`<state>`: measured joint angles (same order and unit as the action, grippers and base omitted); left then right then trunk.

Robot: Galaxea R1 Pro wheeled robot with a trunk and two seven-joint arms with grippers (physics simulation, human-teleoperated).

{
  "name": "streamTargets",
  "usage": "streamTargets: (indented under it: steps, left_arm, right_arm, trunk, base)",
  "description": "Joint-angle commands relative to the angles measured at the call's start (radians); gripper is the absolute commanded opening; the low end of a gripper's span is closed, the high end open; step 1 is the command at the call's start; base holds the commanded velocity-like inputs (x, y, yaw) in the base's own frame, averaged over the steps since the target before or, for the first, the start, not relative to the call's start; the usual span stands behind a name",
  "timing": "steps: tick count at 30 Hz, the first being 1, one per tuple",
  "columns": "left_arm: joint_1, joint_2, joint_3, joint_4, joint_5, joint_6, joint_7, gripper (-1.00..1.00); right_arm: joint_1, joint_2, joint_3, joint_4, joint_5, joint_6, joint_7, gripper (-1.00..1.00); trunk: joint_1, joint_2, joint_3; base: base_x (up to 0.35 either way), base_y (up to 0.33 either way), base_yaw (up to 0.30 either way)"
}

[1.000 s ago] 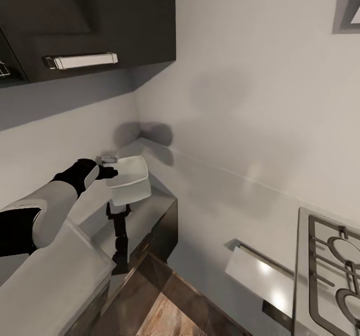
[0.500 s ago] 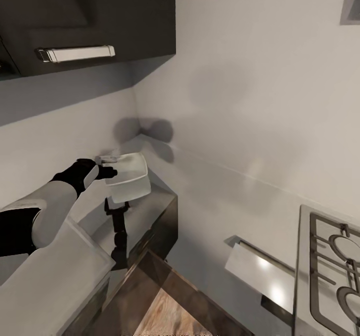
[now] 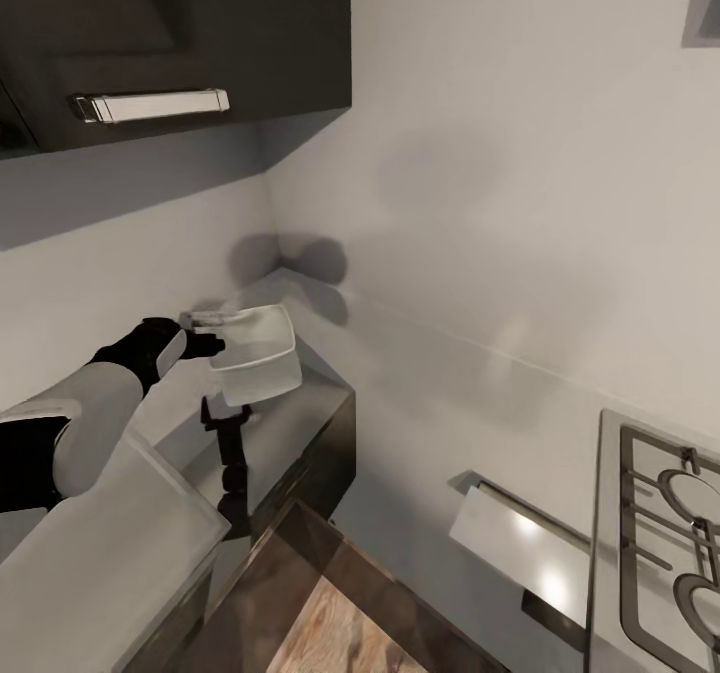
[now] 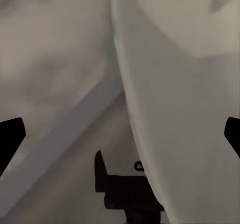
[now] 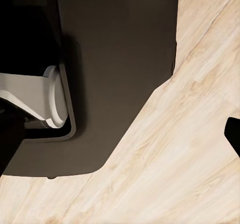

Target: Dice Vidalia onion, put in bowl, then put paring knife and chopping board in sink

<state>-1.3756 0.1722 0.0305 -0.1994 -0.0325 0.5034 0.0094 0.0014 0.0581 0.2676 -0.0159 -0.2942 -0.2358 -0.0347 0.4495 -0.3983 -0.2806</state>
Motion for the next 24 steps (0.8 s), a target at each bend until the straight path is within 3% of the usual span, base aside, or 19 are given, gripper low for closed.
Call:
streamTargets:
  steps: [1,4,6,9,24]
  left_arm:
    - [0.0,0.001,0.003,-0.002,0.001,0.005,-0.001,1.0]
    - [0.0,0.012,0.003,-0.002,0.037,0.005,-0.014,1.0]
    - [0.0,0.024,0.003,-0.001,0.08,0.004,-0.019,1.0]
    - [0.0,0.028,0.003,0.0,0.109,0.004,-0.02,1.0]
    - [0.0,0.03,0.003,-0.002,0.126,0.004,-0.022,1.0]
  right_arm:
    - [0.0,0.0,0.009,-0.001,-0.008,-0.002,-0.004,1.0]
    - [0.0,0.0,0.009,-0.001,-0.008,-0.002,-0.004,1.0]
    - [0.0,0.0,0.009,-0.001,-0.008,-0.002,-0.004,1.0]
    - [0.0,0.0,0.009,-0.001,-0.008,-0.002,-0.004,1.0]
    - [0.0,0.0,0.009,-0.001,-0.008,-0.002,-0.004,1.0]
  trunk:
    - [0.001,-0.002,-0.002]
    - [0.001,-0.002,-0.002]
    - [0.001,-0.002,-0.002]
    - [0.001,-0.002,-0.002]
    - [0.001,-0.002,-0.002]
  base:
    - [0.0,0.0,0.0]
    - [0.0,0.0,0.0]
    - [0.0,0.0,0.0]
    - [0.0,0.0,0.0]
    - [0.0,0.0,0.0]
